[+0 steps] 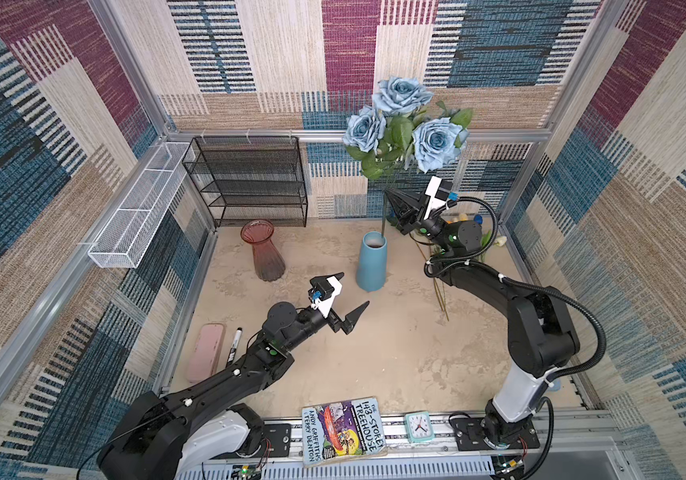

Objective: Arrange the flowers into the vase
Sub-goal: 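Lift the blue-grey roses upright with the right gripper toward the light-blue vase, then lower the rose stems into the light-blue vase with the right gripper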

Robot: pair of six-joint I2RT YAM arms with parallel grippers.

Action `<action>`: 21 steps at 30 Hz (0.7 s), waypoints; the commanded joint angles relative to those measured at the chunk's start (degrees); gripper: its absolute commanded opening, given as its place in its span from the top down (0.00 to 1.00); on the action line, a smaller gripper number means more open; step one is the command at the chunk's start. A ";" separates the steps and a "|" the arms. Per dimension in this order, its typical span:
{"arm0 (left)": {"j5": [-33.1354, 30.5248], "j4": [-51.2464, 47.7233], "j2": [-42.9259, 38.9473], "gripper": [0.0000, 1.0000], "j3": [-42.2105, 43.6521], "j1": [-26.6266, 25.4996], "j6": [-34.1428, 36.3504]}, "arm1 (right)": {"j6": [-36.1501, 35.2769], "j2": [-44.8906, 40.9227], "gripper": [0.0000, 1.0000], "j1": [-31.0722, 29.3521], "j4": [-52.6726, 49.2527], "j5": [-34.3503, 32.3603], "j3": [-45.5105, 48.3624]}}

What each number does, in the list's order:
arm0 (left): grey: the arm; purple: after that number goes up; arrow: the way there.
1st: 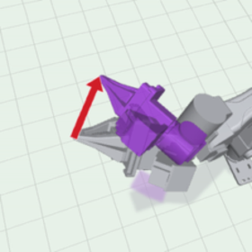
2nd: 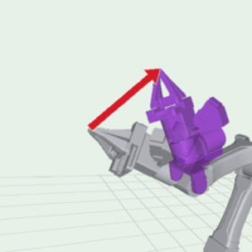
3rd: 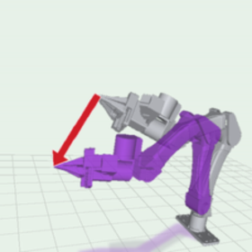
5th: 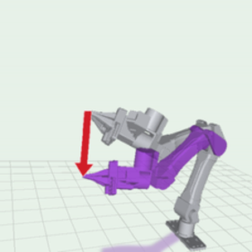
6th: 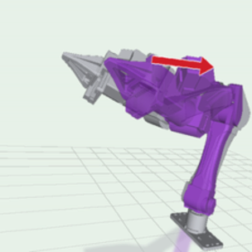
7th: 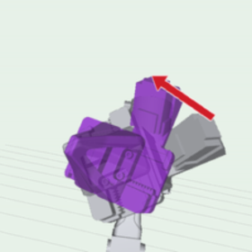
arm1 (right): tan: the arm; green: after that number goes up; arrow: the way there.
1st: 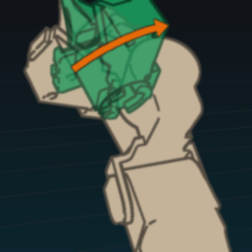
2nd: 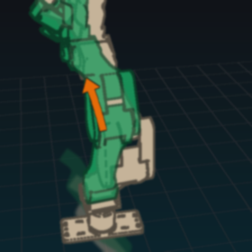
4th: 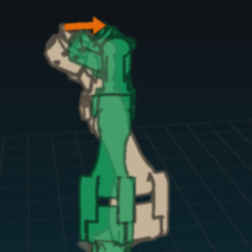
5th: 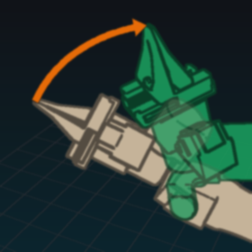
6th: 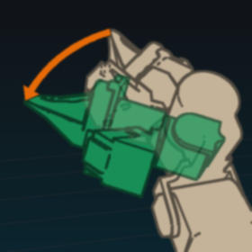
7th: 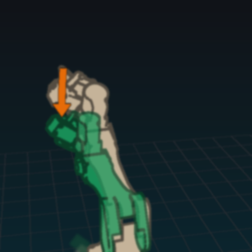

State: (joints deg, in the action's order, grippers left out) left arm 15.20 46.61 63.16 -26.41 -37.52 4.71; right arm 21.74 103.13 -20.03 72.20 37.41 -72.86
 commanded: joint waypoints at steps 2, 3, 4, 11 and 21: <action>0.09 0.24 0.62 0.01 -0.22 -0.01 1.27 | -2.56 1.75 1.00 -0.10 4.32 -1.20 0.85; 0.22 0.24 0.81 0.01 -0.29 -0.01 1.27 | -3.44 2.11 1.00 -0.10 4.49 -1.20 1.28; 0.29 0.24 1.15 0.01 -0.30 -0.01 1.27 | -3.97 2.54 1.00 -0.10 4.54 -1.13 1.40; 0.27 0.98 2.74 0.01 -0.49 -0.01 1.10 | -5.96 4.63 1.00 -0.10 2.34 0.04 4.21; 0.01 2.94 5.29 0.01 -0.47 -0.01 0.96 | -9.30 7.04 1.00 -0.10 3.34 2.47 10.16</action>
State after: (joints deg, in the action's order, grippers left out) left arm 15.33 47.29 68.07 -26.46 -37.52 4.71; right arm 13.89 109.82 -20.03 73.69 38.59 -63.48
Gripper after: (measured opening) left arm 0.993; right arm 0.073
